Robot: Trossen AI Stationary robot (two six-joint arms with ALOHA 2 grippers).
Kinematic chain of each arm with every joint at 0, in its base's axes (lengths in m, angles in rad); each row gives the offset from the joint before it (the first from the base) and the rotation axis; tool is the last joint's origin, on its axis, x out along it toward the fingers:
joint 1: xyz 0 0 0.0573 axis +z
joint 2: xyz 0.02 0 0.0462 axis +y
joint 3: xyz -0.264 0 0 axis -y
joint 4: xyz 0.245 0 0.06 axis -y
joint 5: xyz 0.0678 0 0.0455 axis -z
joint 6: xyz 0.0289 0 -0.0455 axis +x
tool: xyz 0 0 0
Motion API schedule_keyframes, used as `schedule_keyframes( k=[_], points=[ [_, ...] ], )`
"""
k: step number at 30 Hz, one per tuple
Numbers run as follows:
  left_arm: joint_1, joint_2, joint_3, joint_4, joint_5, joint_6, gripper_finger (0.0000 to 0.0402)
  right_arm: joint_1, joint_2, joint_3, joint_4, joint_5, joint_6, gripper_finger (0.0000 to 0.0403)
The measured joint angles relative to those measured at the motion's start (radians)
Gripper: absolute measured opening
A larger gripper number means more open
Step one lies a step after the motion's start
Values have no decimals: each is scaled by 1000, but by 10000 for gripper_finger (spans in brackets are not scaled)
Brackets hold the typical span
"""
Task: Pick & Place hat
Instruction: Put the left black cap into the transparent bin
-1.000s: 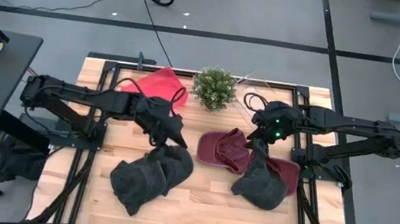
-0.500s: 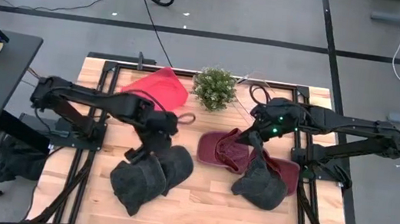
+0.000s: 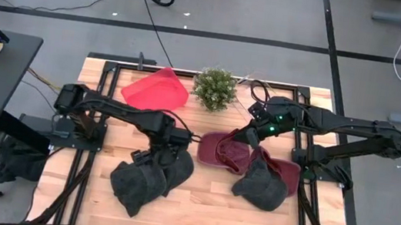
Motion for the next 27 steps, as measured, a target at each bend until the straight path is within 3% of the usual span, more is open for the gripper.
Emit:
schedule_keyframes(
  k=[10,27],
  points=[
    [-1,79,0,17,-10,31,243,0,65,0,18,-18,-31,217],
    [-21,96,-6,16,23,22,243,0,81,1,54,-63,-75,217]
  ],
)
